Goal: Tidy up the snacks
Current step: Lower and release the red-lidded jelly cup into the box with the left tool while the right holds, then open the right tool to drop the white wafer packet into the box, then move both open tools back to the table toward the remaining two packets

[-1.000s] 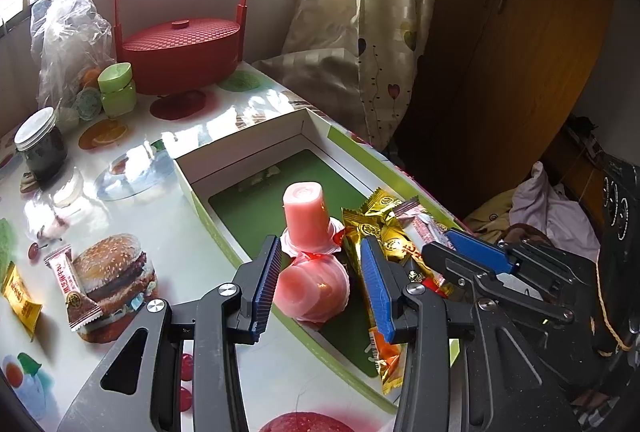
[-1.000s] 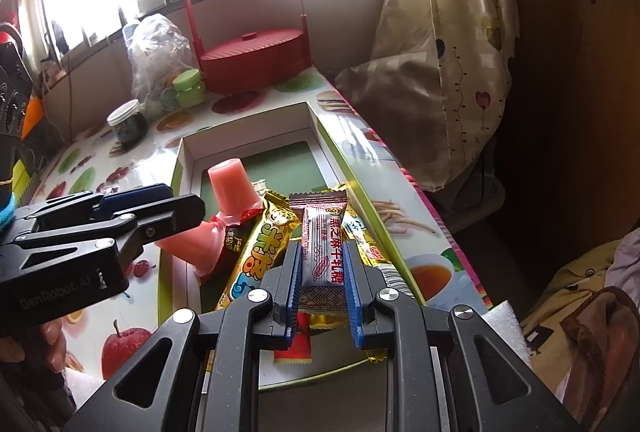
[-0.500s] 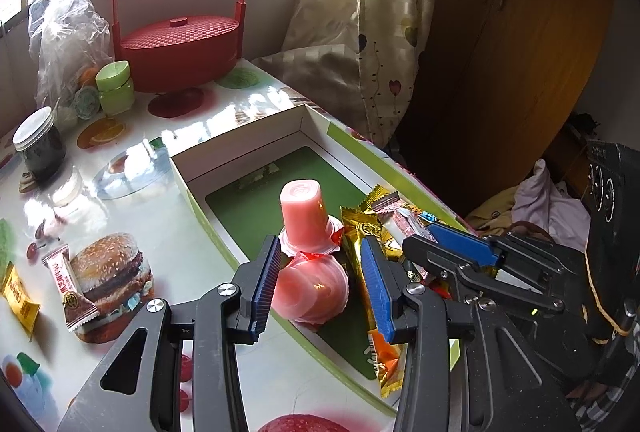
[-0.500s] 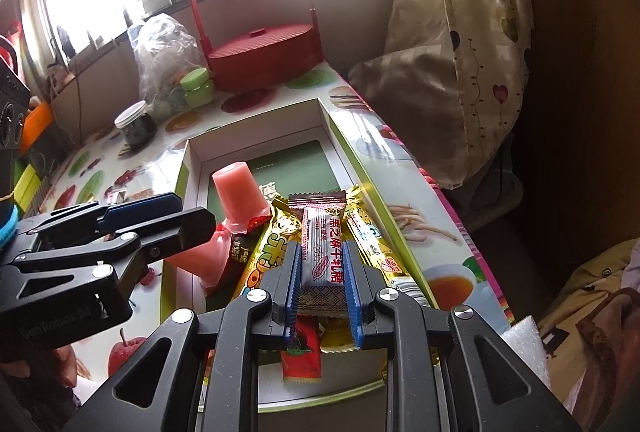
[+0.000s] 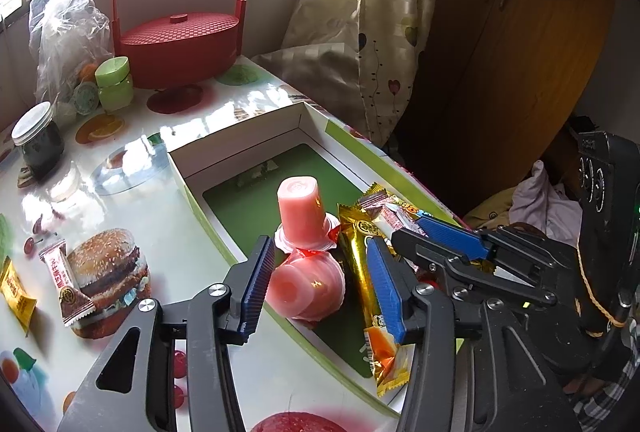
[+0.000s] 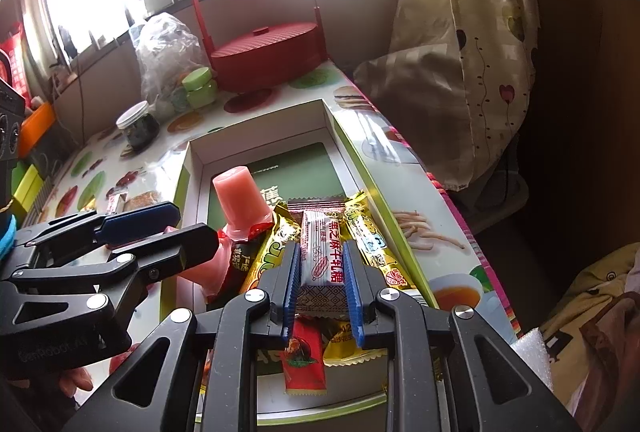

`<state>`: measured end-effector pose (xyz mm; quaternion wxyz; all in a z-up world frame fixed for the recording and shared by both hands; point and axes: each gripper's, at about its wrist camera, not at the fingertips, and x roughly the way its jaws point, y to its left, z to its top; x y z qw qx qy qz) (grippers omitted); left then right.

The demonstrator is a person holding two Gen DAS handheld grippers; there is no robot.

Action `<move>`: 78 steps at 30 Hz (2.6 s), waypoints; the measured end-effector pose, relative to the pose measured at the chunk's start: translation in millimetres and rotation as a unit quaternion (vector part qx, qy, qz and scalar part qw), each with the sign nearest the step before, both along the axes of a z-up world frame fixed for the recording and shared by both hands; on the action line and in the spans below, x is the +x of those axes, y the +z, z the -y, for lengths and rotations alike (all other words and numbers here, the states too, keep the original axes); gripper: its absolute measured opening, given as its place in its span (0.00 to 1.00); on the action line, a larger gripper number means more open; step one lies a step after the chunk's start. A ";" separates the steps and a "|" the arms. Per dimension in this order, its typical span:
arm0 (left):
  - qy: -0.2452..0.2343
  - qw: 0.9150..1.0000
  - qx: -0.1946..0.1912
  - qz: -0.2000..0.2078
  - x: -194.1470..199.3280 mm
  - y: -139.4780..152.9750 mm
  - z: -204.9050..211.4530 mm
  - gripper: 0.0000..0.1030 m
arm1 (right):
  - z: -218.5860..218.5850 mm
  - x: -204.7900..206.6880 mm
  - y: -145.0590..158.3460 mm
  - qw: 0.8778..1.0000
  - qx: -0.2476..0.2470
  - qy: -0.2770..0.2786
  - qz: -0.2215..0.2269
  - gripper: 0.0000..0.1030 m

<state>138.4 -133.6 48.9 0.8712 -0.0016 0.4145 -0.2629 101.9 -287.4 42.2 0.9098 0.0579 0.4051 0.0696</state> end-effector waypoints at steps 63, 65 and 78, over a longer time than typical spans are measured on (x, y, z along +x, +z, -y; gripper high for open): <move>0.038 0.999 -0.006 0.014 -71.5 23.0 -58.2 0.50 | -27.4 -46.9 34.8 0.999 -0.022 -0.016 0.032 0.49; 0.054 0.998 -0.006 0.013 -70.8 22.3 -67.6 0.50 | -34.6 -45.6 35.8 0.999 -0.020 -0.008 0.033 0.49; 0.106 0.994 -0.004 0.004 -66.5 14.5 -107.3 0.50 | -77.2 -35.8 37.8 0.998 -0.019 0.041 0.039 0.49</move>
